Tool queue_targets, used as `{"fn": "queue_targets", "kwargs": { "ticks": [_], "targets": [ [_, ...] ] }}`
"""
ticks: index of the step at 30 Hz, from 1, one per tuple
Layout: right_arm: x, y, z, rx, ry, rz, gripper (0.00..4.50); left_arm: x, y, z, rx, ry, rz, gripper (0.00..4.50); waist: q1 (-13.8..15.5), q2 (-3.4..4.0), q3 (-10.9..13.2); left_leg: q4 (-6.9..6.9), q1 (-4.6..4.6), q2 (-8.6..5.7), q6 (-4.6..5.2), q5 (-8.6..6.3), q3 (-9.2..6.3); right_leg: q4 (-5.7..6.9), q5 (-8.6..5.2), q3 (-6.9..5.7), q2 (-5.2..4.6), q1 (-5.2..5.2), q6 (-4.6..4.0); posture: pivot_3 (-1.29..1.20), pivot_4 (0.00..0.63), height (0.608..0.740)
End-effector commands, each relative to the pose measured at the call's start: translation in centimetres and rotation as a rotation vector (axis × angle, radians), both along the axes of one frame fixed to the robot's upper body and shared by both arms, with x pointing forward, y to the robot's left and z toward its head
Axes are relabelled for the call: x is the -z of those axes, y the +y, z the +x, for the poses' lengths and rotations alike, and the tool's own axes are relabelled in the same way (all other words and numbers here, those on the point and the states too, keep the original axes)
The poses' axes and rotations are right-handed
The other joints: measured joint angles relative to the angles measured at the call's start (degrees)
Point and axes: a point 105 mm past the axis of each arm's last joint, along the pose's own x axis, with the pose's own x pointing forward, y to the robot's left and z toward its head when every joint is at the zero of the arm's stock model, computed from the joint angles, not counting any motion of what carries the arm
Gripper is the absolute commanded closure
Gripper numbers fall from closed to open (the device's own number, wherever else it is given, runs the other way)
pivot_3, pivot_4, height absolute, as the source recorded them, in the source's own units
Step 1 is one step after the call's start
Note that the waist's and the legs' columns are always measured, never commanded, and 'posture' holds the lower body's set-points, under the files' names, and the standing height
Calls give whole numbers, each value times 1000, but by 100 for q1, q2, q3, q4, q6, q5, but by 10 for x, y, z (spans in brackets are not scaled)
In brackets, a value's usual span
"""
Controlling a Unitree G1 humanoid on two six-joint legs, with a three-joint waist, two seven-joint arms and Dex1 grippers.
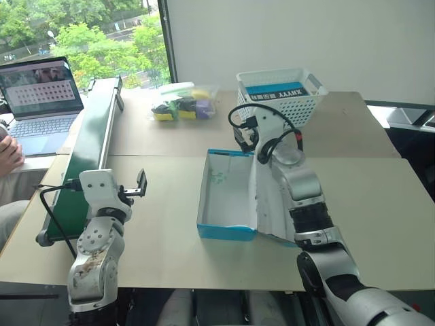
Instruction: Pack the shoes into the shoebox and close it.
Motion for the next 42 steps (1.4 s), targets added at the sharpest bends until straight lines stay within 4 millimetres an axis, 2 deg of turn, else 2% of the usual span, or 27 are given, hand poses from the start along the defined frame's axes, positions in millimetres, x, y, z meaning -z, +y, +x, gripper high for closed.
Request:
{"fn": "queue_targets", "kwargs": {
  "ticks": [1,3,5,9,12,14,18,24,31,39,42],
  "targets": [
    [-23,5,-4,-40,-72,28,75,-10,0,-1,15,-35,46,0,0,0,0,0,0,0,0,0,0,0,0,0,0,0,0,0,150,739],
    [-34,26,-16,-209,-74,94,75,-14,4,-7,25,-53,53,0,-7,0,0,0,0,1,0,0,1,0,0,0,1,-1,0,0,150,739],
    [-47,48,-35,-416,-82,122,75,-15,19,-14,-7,-44,65,0,-38,1,2,-4,-1,4,1,0,7,0,0,8,2,-7,0,0,150,739],
    [-62,73,-73,-737,-53,131,75,-18,45,-26,-61,-29,66,0,-29,2,3,-5,-2,12,4,-3,8,0,0,12,12,-11,-1,0,150,739],
    [-53,92,-117,-1042,27,106,75,-15,64,-35,-88,14,48,0,-5,1,3,-1,3,12,4,-3,7,-1,0,9,12,-4,-1,0,150,739],
    [-40,96,-130,-1129,63,51,75,-12,68,-39,-73,58,54,0,3,0,3,-1,3,12,4,-3,5,-3,0,6,11,-2,0,0,150,739],
    [1,106,-124,-1071,110,-118,75,-7,82,-50,-91,124,48,0,1,-5,0,-1,7,12,4,-3,4,-3,-1,5,12,-2,2,0,150,739],
    [21,118,-127,-1057,129,-100,75,-3,86,-58,-94,169,17,0,-1,-6,1,-2,4,14,2,-3,5,-3,2,11,13,-8,-4,0,150,739],
    [23,126,-131,-1047,158,-20,75,2,91,-63,-115,194,9,0,2,-9,0,-2,6,14,1,-3,5,-3,2,10,13,-8,-4,0,150,739],
    [39,120,-118,-953,213,-79,75,5,102,-62,-167,208,2,0,4,-11,0,-3,6,14,1,-4,5,-3,2,10,13,-8,-5,0,150,739],
    [39,119,-117,-945,219,-81,75,8,101,-61,-170,219,1,0,6,-11,0,-3,6,14,1,-4,5,-3,3,10,13,-7,-5,0,150,739]
  ]
}}
